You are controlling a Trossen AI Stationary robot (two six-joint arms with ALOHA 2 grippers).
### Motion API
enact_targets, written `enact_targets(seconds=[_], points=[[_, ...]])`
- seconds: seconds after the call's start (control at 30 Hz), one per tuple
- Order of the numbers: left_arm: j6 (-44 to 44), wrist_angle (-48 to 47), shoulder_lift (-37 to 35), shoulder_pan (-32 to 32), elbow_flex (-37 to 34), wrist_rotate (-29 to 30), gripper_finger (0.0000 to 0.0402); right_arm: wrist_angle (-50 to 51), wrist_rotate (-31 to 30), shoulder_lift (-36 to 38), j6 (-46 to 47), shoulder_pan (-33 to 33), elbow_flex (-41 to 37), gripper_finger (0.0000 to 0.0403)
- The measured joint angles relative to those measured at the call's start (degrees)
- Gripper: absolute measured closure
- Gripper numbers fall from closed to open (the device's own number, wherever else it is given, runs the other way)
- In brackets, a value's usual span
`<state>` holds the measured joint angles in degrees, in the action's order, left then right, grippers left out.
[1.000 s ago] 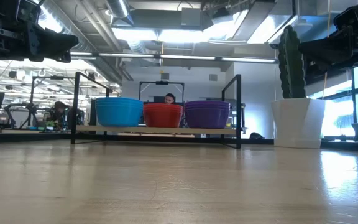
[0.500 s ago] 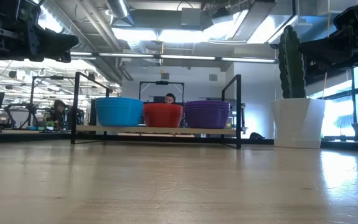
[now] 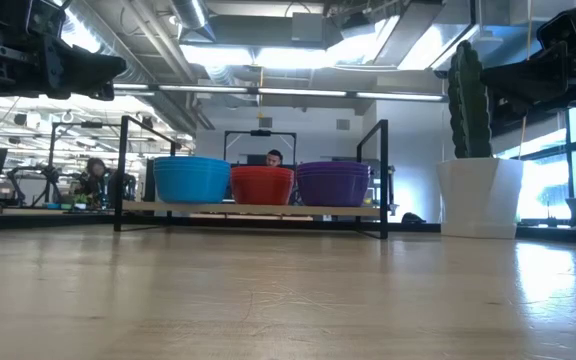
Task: Pick & Place Mini bowls
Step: Return to Home Position
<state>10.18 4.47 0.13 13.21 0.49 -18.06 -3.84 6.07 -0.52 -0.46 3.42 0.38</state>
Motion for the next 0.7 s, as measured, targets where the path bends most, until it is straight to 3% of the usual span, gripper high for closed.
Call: enact_targets(seconds=[0.7], points=[[-0.01,-0.01,0.0,0.01,-0.01,-0.01,0.0391,-0.02,0.0,0.01,-0.01,0.0,0.0,0.0382]])
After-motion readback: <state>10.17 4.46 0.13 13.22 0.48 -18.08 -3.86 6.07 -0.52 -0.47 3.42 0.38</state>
